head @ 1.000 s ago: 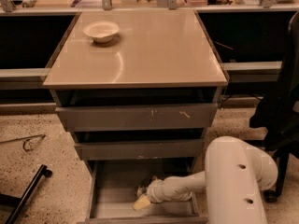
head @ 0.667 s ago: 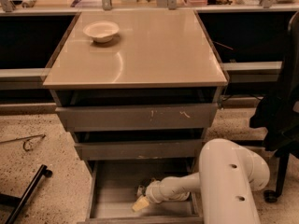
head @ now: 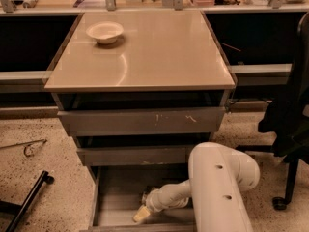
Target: Pick 7up can from bottom drawer and place on counter
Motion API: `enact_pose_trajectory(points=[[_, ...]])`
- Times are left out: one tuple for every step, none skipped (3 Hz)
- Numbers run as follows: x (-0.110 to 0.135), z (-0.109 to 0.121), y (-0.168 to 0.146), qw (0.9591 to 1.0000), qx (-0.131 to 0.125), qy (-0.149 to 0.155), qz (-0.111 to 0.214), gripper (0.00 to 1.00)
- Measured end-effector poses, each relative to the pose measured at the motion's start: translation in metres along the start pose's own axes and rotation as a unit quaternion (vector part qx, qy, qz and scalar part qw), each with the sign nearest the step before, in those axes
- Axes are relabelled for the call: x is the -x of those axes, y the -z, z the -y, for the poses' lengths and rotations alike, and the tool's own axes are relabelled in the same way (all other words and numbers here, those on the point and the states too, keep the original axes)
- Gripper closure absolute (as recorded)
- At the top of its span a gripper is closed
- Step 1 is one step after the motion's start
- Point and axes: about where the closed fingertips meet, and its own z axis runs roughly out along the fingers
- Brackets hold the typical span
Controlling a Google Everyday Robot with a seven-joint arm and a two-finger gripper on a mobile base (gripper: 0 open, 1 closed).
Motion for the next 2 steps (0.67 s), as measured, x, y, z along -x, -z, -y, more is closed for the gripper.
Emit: enact_pose_trajectory(points=[[0.0006, -0.0009, -0.0011, 1.0, 0.001, 0.002, -0.001, 0.19], [0.0007, -0.001, -0.0011, 1.0, 0.001, 0.002, -0.001, 0.42]])
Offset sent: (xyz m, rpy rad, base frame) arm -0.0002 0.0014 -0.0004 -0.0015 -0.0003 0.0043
